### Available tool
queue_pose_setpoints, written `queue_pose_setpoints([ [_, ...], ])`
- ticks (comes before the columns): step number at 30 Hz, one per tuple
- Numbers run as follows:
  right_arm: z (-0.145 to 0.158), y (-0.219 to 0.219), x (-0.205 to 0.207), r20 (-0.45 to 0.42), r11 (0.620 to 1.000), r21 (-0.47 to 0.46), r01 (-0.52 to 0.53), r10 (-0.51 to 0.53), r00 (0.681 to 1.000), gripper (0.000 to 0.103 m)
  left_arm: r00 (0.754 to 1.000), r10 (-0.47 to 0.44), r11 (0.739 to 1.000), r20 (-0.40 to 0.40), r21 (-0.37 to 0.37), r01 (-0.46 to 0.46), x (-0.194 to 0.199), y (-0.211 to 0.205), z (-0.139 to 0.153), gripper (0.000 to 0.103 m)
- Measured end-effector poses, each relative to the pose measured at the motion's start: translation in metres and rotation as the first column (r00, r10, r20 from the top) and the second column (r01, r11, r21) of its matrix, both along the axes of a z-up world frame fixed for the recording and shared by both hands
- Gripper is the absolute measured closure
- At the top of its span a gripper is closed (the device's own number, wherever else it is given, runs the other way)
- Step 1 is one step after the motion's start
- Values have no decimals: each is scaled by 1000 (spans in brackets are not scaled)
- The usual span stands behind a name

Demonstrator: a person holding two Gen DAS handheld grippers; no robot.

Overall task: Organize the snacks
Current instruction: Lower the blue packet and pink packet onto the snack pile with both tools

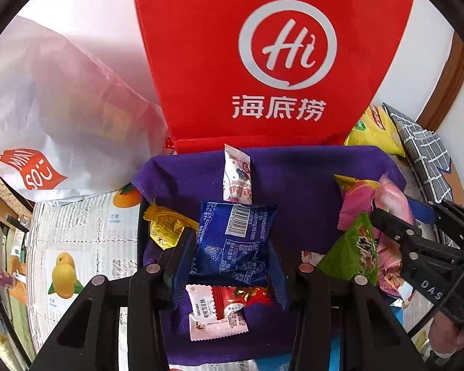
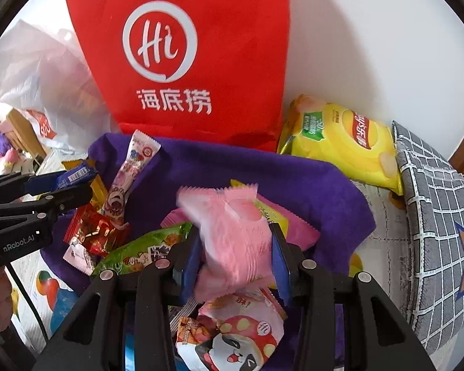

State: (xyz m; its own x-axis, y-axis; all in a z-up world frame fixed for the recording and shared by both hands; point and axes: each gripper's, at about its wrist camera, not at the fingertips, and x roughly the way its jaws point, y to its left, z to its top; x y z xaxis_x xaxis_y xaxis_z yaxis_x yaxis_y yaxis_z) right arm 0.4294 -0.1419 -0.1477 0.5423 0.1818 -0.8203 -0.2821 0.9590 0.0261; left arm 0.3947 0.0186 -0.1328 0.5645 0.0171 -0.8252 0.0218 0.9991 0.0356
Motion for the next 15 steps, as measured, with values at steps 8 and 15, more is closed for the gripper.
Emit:
queue_pose_setpoints([
  [8,-3,3,-1,7,1000,-20,-5,5,1000,59,999,-25,1000,-30,2,25,2,-9,-8,60],
  [15,-6,3,0,3,999,-30,-13,13,1000,59,998,-36,999,-52,-2,36,5,-13,-16,60],
])
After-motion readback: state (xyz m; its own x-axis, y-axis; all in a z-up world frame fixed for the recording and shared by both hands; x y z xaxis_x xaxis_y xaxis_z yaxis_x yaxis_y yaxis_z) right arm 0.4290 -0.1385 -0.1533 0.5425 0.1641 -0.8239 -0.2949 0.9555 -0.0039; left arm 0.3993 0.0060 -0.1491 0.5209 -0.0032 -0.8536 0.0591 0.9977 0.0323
